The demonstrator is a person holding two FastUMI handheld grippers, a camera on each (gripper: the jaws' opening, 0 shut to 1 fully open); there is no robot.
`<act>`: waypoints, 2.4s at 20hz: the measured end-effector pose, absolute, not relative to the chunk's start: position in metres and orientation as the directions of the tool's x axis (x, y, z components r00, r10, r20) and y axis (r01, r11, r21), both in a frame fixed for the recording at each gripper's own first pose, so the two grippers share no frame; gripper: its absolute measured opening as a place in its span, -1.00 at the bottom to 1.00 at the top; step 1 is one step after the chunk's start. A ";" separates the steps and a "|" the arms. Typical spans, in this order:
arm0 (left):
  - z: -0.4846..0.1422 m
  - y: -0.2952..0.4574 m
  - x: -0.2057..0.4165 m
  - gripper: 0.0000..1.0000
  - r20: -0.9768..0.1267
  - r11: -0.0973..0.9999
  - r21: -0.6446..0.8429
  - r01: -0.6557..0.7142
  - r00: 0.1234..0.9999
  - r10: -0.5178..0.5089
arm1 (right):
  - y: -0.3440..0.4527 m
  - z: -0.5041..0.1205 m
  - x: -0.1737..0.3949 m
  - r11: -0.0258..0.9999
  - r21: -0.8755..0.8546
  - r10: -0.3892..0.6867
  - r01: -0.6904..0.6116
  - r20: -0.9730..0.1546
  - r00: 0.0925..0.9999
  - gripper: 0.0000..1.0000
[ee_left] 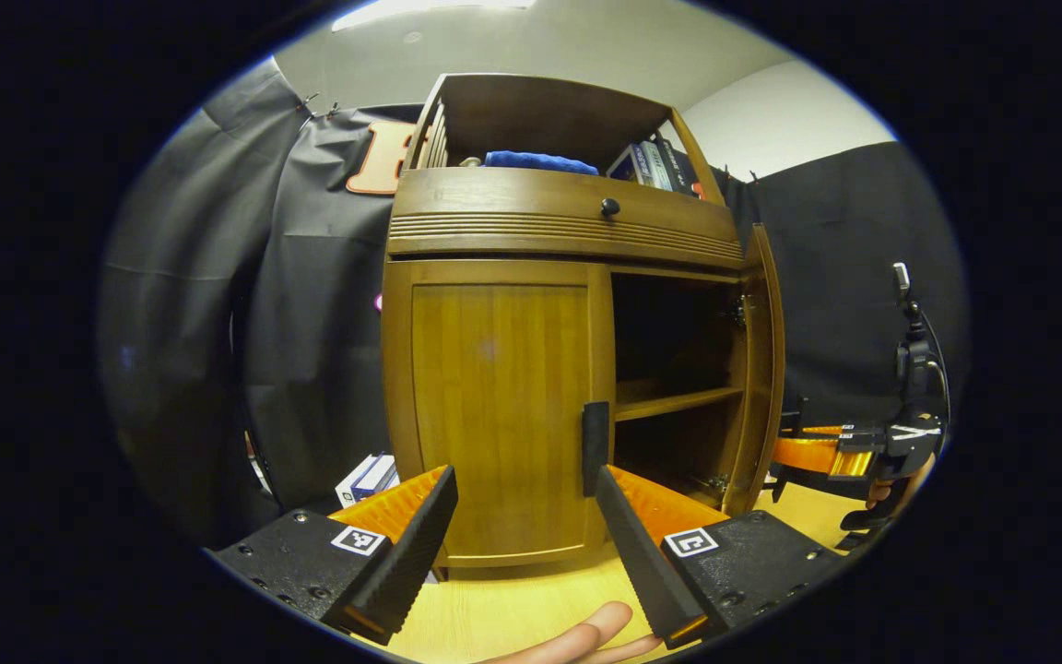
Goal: Open the right door of the double-door shoe cabinet with the right hand, and open the left door with the left hand.
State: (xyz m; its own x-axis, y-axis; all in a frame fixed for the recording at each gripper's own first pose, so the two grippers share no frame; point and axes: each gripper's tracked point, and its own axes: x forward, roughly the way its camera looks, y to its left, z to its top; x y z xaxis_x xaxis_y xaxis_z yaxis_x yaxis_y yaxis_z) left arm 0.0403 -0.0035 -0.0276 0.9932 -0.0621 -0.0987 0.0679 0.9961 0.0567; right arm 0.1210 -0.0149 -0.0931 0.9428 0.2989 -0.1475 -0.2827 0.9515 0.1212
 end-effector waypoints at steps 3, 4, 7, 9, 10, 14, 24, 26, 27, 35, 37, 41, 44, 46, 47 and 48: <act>-0.031 -0.011 0.040 0.79 -0.105 0.995 0.055 0.089 0.991 -0.083 | -0.033 -0.090 0.113 0.970 0.070 0.242 -0.234 -0.137 0.961 -0.58; -0.032 -0.012 0.041 0.79 -0.107 0.994 0.054 0.090 0.991 -0.084 | -0.040 -0.089 0.109 0.975 0.061 0.221 -0.214 -0.138 0.965 -0.58; -0.035 -0.013 0.042 0.86 -0.113 0.995 0.055 0.087 0.990 -0.080 | -0.059 -0.088 0.102 0.985 0.098 0.156 -0.142 -0.158 0.975 -0.59; -0.036 -0.013 0.042 0.86 -0.119 0.995 0.057 0.086 0.990 -0.079 | -0.071 -0.089 0.097 0.990 0.066 0.130 -0.121 -0.149 0.980 -0.58; -0.037 -0.015 0.042 0.86 -0.121 0.995 0.057 0.086 0.989 -0.079 | -0.080 -0.088 0.097 0.994 0.046 0.103 -0.097 -0.146 0.984 -0.58; -0.037 -0.015 0.043 0.86 -0.121 0.994 0.062 0.085 0.990 -0.077 | -0.139 -0.086 0.083 0.998 0.001 -0.062 0.063 -0.142 0.988 -0.95; -0.046 -0.020 0.048 0.93 -0.133 0.994 0.064 0.086 0.988 -0.077 | -0.212 -0.088 0.090 0.998 0.061 0.041 -0.033 -0.130 0.991 -1.00; -0.048 -0.024 0.050 0.86 -0.133 0.994 0.064 0.092 0.988 -0.083 | -0.222 -0.090 0.091 0.996 0.069 0.073 -0.065 -0.124 0.990 -0.99; -0.048 -0.026 0.051 0.86 -0.129 0.993 0.063 0.096 0.988 -0.087 | -0.227 -0.090 0.093 0.994 0.075 0.090 -0.082 -0.122 0.988 -0.99; -0.073 -0.062 0.069 0.93 -0.141 0.991 0.045 0.124 0.983 -0.117 | -0.244 -0.091 0.101 0.974 0.082 0.219 -0.211 -0.104 0.970 -0.95; -0.082 -0.069 0.074 0.87 -0.151 0.990 0.063 0.125 0.982 -0.115 | -0.241 -0.091 0.101 0.972 0.086 0.228 -0.219 -0.110 0.967 -0.98; -0.094 -0.077 0.081 0.86 -0.161 0.990 0.073 0.117 0.981 -0.104 | -0.253 -0.090 0.082 0.987 0.045 0.161 -0.157 -0.100 0.982 -0.62; -0.094 -0.080 0.088 0.86 -0.147 0.992 0.060 0.110 0.984 -0.100 | -0.261 -0.080 0.044 0.989 0.054 0.142 -0.139 -0.053 0.988 -0.28; -0.096 -0.076 0.094 0.79 -0.140 0.995 0.053 0.085 0.987 -0.077 | -0.271 -0.073 0.019 0.993 0.053 0.111 -0.110 -0.017 0.994 -0.20; -0.098 -0.073 0.097 0.87 -0.141 0.996 0.052 0.070 0.988 -0.062 | -0.279 -0.067 0.010 0.994 0.069 0.089 -0.088 -0.002 0.996 -0.12; -0.099 -0.071 0.100 0.87 -0.140 0.997 0.048 0.058 0.989 -0.051 | -0.284 -0.062 -0.001 0.993 0.086 0.079 -0.079 0.011 0.997 0.05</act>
State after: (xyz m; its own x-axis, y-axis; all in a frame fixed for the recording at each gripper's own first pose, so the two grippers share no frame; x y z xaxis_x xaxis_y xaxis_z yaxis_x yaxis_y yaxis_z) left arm 0.1003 -0.0706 -0.0988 0.9889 -0.0508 -0.1397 0.0580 0.9972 0.0478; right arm -0.0014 -0.2839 -0.0617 0.9968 0.0787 0.0107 -0.0794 0.9932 0.0857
